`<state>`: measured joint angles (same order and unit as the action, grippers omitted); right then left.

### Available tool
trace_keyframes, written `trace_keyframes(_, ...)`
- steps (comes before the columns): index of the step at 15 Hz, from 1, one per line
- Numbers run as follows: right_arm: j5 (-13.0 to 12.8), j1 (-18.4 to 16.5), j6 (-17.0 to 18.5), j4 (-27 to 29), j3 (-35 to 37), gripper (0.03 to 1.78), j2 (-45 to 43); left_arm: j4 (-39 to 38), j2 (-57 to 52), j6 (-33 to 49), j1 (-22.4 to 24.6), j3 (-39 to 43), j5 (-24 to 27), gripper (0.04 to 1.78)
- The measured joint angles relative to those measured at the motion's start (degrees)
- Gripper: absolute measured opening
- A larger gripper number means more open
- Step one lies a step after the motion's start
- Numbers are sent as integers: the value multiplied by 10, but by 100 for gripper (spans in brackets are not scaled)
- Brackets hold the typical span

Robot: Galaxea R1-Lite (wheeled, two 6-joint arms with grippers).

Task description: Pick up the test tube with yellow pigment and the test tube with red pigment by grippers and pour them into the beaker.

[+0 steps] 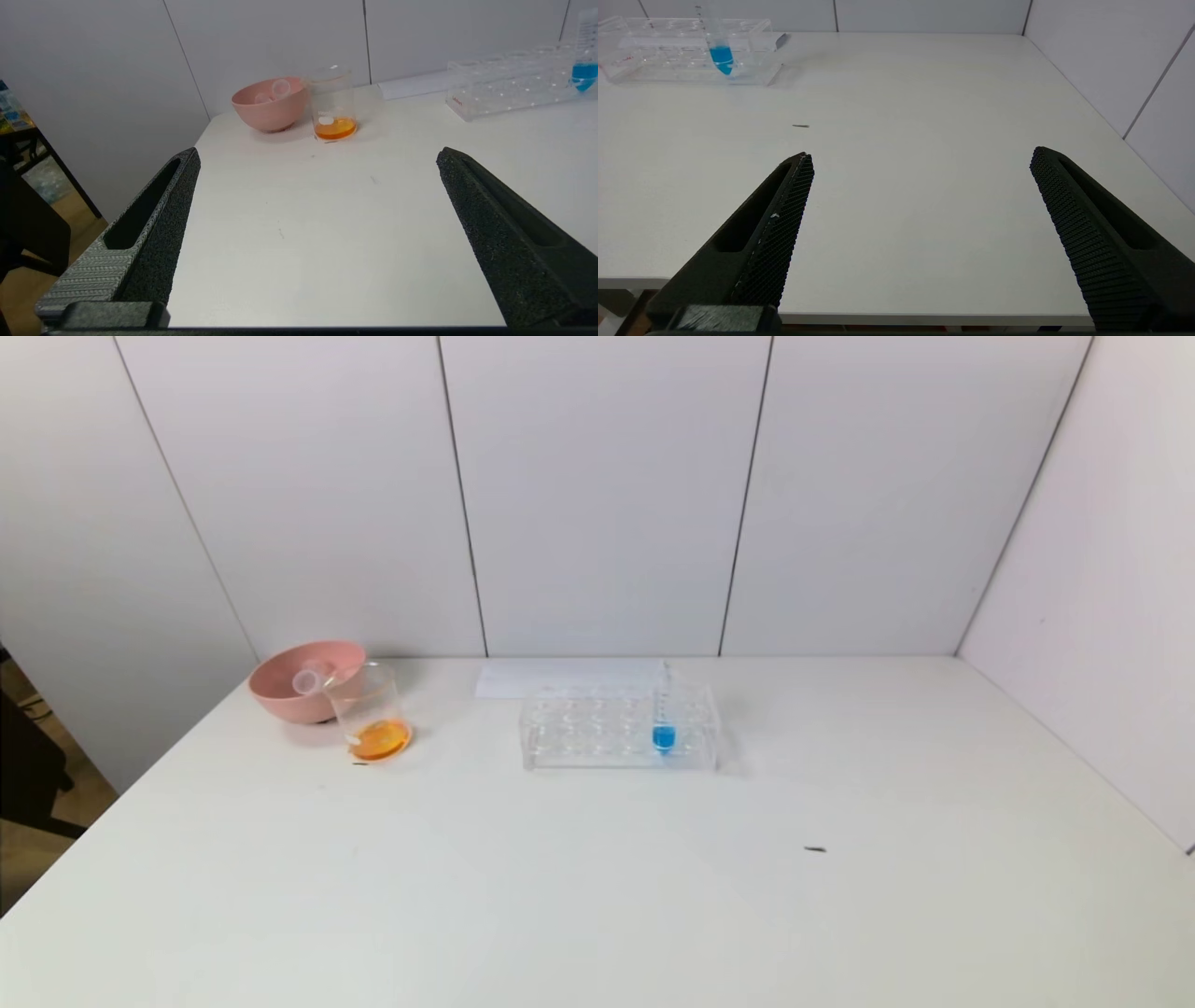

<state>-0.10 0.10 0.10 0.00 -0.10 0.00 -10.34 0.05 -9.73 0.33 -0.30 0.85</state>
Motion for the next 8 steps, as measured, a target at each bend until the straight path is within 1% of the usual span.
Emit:
trace_keyframes(2,0,0,0,0,0,170,0,40,0,9,0,2,-1,177)
trace_keyframes(4,0,0,0,0,0,170,0,90,0,24,0,3,8,177)
trace_keyframes(5,0,0,0,0,0,170,0,101,0,30,0,3,9,177)
trace_keyframes(8,0,0,0,0,0,170,0,102,0,63,0,3,2,177)
